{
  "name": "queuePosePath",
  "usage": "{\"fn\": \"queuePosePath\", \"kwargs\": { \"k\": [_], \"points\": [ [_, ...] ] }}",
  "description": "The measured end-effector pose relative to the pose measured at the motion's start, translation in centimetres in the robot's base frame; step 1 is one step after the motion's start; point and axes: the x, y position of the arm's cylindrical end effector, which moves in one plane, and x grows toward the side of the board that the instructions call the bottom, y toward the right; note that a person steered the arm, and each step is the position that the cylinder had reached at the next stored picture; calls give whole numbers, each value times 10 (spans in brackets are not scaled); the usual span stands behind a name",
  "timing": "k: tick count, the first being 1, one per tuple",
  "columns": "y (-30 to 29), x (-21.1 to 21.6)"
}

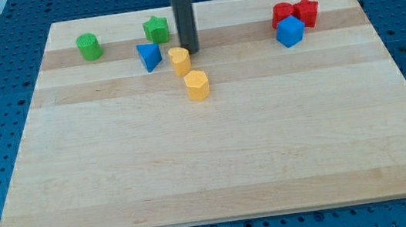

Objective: Move the green star into the green circle

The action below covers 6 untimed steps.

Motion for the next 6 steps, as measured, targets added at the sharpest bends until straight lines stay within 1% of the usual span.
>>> {"fn": "queuePosePath", "kwargs": {
  "k": [1, 2, 3, 6],
  "points": [
    [8, -18],
    [7, -54],
    [-8, -63],
    [-88, -63]
  ]
}}
